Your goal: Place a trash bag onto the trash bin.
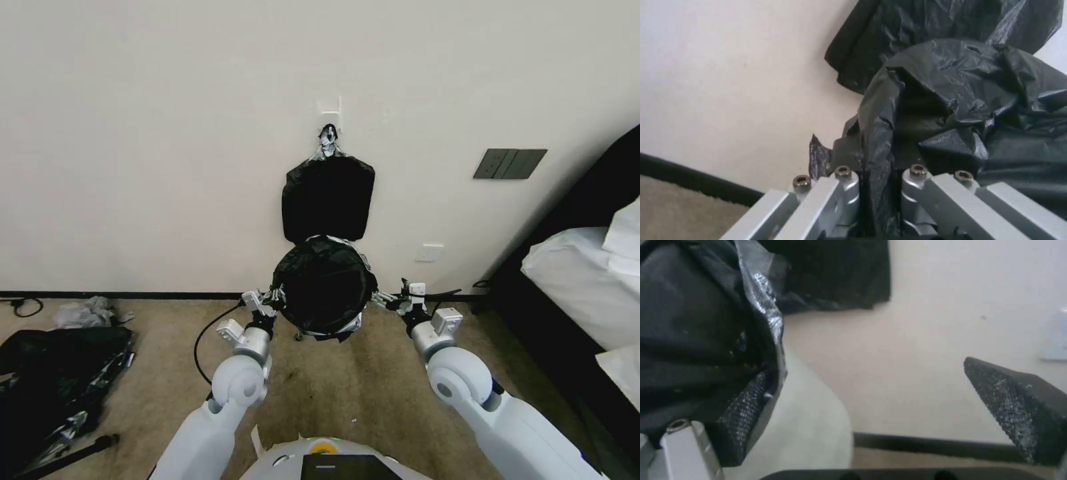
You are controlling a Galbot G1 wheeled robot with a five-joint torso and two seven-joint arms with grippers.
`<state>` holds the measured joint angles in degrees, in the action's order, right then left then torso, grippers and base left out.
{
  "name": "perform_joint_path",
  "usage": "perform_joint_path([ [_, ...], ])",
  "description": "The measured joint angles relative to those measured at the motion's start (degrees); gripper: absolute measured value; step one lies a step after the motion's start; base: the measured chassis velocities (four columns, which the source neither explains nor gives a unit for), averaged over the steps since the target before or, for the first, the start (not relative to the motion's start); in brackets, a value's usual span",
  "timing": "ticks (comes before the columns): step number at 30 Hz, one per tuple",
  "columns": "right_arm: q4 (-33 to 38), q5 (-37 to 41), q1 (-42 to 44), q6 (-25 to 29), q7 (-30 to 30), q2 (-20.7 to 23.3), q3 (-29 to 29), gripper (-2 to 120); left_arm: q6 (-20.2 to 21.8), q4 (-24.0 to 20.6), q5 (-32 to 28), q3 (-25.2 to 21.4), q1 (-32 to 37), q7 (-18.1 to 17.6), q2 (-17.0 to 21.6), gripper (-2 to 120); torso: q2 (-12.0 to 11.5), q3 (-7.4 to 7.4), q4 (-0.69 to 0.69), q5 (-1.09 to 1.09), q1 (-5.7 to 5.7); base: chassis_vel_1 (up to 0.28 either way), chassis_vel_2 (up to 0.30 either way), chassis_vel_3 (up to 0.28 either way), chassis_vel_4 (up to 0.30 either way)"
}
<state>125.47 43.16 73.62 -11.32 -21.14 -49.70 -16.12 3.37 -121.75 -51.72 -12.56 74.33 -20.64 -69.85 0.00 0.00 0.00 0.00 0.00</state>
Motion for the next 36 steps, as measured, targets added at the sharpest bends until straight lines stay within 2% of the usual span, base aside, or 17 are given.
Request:
perform_joint_path([
  [1,-2.26,0.46,-0.36,2.07,3.73,-0.30,-0.38,100,0.82,-0.40,-2.82,-0.35,0.09,0.02,0.15,5,0.00,0.00,0.00,0.00,0.00,0.000,0.000,0.000,0.000],
  [5,-5.01,-0.07,-0.24,4.01,7.01,-0.35,-0.84,100,1.62,-1.11,-5.82,-0.69,0.15,-0.06,0.19,5,0.00,0.00,0.00,0.01,0.00,0.000,0.000,0.000,0.000],
  [14,-6.24,-0.64,0.14,4.67,7.33,-0.22,-1.05,100,1.83,-1.36,-6.36,-0.66,0.22,-0.14,0.03,5,0.00,0.00,0.00,0.00,0.00,0.000,0.000,0.000,0.000],
  [19,-3.27,1.89,1.22,4.68,6.03,0.03,-1.99,100,1.91,-1.35,-5.88,-0.59,0.30,-0.23,0.09,5,0.00,0.00,0.01,0.00,0.00,0.000,0.000,0.000,0.000],
  [28,0.29,13.11,4.30,3.14,7.84,0.95,-7.89,100,2.00,0.35,-3.59,-0.55,0.04,-1.67,0.07,5,0.00,0.00,0.00,0.02,0.00,0.000,0.000,0.000,0.000],
  [32,2.41,13.84,4.43,2.25,7.81,1.61,-10.17,100,1.98,1.53,1.14,0.21,-0.32,-2.59,-0.32,5,0.00,0.00,-0.01,0.02,0.00,0.000,0.000,0.000,0.000],
  [34,6.11,13.50,3.71,0.43,7.07,2.86,-10.73,100,1.73,2.54,5.78,1.33,-0.55,-2.79,-0.38,5,0.00,0.00,0.01,0.00,0.00,0.000,0.000,0.000,0.000],
  [36,7.67,13.11,2.96,-1.13,6.54,3.40,-10.52,100,1.72,2.69,6.86,1.80,-0.65,-2.85,-0.38,5,0.00,0.00,0.00,-0.01,0.00,0.000,0.000,0.000,0.000],
])
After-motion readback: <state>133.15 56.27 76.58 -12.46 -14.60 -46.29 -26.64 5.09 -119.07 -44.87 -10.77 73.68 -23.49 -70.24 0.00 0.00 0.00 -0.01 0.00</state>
